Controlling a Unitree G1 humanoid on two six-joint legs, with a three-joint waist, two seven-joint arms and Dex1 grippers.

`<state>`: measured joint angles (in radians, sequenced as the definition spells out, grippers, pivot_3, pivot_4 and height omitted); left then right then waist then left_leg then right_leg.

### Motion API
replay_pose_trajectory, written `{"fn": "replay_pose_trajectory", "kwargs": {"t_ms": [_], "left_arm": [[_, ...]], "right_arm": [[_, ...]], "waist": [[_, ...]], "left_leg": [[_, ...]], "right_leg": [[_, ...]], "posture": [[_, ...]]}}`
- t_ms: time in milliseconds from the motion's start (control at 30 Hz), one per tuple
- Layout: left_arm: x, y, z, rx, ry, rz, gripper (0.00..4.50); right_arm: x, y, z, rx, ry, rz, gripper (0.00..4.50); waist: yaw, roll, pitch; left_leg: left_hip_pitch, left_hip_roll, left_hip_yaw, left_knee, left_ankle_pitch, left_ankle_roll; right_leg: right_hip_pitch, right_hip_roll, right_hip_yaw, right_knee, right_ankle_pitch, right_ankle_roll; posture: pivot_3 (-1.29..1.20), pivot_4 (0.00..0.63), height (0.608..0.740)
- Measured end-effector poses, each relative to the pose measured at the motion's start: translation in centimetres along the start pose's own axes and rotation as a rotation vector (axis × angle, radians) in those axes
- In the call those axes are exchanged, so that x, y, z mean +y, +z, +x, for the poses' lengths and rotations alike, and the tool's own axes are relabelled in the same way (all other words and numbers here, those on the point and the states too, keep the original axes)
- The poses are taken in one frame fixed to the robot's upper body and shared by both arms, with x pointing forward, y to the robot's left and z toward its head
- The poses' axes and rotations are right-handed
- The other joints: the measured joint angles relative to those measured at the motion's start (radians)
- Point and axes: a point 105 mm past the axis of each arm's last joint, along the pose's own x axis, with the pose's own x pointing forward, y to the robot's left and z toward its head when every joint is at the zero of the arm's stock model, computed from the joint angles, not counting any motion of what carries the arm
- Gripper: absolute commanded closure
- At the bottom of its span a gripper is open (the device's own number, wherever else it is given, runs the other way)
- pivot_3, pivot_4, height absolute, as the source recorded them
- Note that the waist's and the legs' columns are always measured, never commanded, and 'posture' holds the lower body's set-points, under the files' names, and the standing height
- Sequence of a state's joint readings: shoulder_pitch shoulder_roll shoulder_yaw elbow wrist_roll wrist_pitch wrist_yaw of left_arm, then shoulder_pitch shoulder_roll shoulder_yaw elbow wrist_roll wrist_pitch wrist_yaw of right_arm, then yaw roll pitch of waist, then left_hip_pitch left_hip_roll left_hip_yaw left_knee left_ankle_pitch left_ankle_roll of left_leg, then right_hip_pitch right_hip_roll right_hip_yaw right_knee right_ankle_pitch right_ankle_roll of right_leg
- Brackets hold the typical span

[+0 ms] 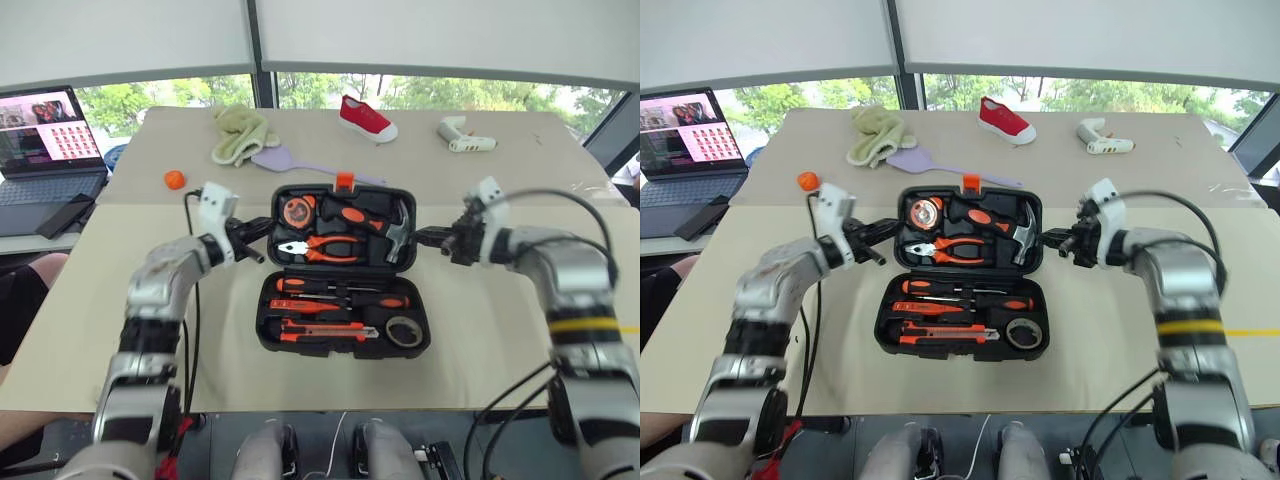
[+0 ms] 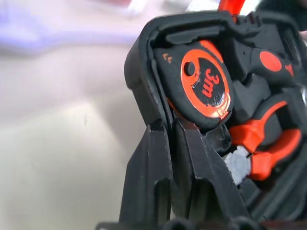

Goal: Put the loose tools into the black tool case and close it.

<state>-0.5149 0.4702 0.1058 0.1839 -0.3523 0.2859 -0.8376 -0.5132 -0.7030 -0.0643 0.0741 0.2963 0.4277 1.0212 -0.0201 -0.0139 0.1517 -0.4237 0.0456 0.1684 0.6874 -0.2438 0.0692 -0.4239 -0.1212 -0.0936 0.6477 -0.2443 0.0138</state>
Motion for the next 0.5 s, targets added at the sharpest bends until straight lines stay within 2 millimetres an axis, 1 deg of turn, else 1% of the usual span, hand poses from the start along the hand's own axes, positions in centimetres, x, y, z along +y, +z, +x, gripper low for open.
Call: {"fn": "replay_pose_trajectory", "kwargs": {"t_ms": [67,100,167,200,233,267,300,333,367,400,467,500], "left_arm": [[-0.6,0.5,-1.2,-0.036,-0.018,0.129,4.46],[-1.1,0.5,-1.8,-0.060,-0.012,0.194,4.46],[-2.0,0.2,-2.9,-0.097,-0.008,0.281,4.46],[-2.6,-0.2,-3.8,-0.103,-0.011,0.339,4.46],[-3.0,-0.7,-4.6,-0.094,-0.020,0.377,4.46],[-3.6,-1.6,-5.8,-0.060,-0.050,0.458,4.46],[-3.9,-2.0,-6.2,-0.046,-0.064,0.476,4.12],[-4.3,-2.6,-6.9,-0.028,-0.082,0.505,3.76],[-4.6,-3.3,-7.5,-0.006,-0.090,0.529,3.61],[-4.3,-4.7,-8.7,0.047,-0.077,0.526,3.17],[-3.8,-6.8,-10.7,0.134,-0.052,0.494,2.50],[-3.7,-7.4,-11.2,0.155,-0.043,0.478,2.21]], "right_arm": [[1.6,0.1,-1.1,-0.032,0.018,-0.170,4.50],[2.7,-0.1,-1.9,-0.062,0.008,-0.288,4.50],[4.5,-0.6,-2.9,-0.110,-0.004,-0.446,4.50],[5.6,-1.1,-3.5,-0.129,-0.004,-0.558,4.50],[6.5,-1.5,-3.9,-0.142,0.006,-0.633,4.50],[7.8,-2.3,-4.4,-0.160,0.022,-0.764,4.50],[8.2,-2.7,-4.6,-0.160,0.031,-0.789,4.50],[8.9,-3.3,-4.8,-0.168,0.043,-0.836,4.50],[9.5,-3.9,-5.2,-0.179,0.054,-0.875,4.50],[10.1,-4.9,-5.8,-0.179,0.064,-0.871,4.50],[10.9,-6.0,-6.6,-0.162,0.085,-0.852,3.76],[11.3,-6.8,-7.0,-0.139,0.115,-0.839,3.56]], "waist": [[0.002,0.000,0.000],[0.005,0.000,0.000],[0.007,0.000,0.000],[0.007,0.000,0.000],[0.006,0.000,0.000],[0.006,0.000,0.000],[0.007,0.000,0.000],[0.007,0.000,0.000],[0.009,0.001,0.000],[0.011,0.001,0.000],[0.017,0.001,0.000],[0.024,0.000,0.000]], "left_leg": [[0.002,0.000,0.001,-0.001,0.000,0.000],[0.003,0.000,0.001,-0.001,0.000,0.000],[0.006,0.000,0.001,-0.001,0.000,0.000],[0.009,0.000,0.002,-0.002,0.000,0.000],[0.011,0.000,0.002,-0.002,0.000,0.000],[0.016,0.000,0.002,-0.004,-0.001,0.000],[0.020,-0.001,0.002,-0.006,-0.005,-0.007],[0.022,-0.001,0.002,-0.007,-0.005,-0.007],[0.023,-0.001,0.001,-0.007,-0.006,-0.007],[0.024,-0.001,0.001,-0.007,-0.006,-0.007],[0.025,0.000,0.000,-0.007,-0.007,-0.005],[0.025,0.000,-0.001,-0.007,-0.007,-0.004]], "right_leg": [[0.001,0.000,0.000,-0.003,0.000,0.000],[0.003,0.000,0.000,-0.006,0.000,0.000],[0.005,-0.001,0.000,-0.006,0.000,0.000],[0.007,-0.002,0.001,-0.006,0.000,0.000],[0.010,-0.002,0.001,-0.006,0.000,0.000],[0.014,-0.002,0.001,-0.006,-0.001,0.000],[0.016,-0.003,0.001,-0.007,-0.001,0.001],[0.018,-0.003,0.001,-0.008,-0.001,0.000],[0.019,-0.005,0.001,-0.007,-0.003,0.002],[0.019,-0.006,0.001,-0.007,-0.004,0.002],[0.019,-0.008,0.000,-0.007,-0.003,0.000],[0.018,-0.009,-0.001,-0.008,-0.003,0.000]], "posture": [[0.00,0.150,0.740],[0.00,0.150,0.740],[0.00,0.150,0.740],[0.00,0.150,0.740],[0.00,0.150,0.740],[0.00,0.150,0.740],[0.00,0.150,0.740],[0.00,0.150,0.740],[0.00,0.150,0.740],[0.00,0.150,0.740],[0.00,0.150,0.740],[0.00,0.150,0.740]]}}
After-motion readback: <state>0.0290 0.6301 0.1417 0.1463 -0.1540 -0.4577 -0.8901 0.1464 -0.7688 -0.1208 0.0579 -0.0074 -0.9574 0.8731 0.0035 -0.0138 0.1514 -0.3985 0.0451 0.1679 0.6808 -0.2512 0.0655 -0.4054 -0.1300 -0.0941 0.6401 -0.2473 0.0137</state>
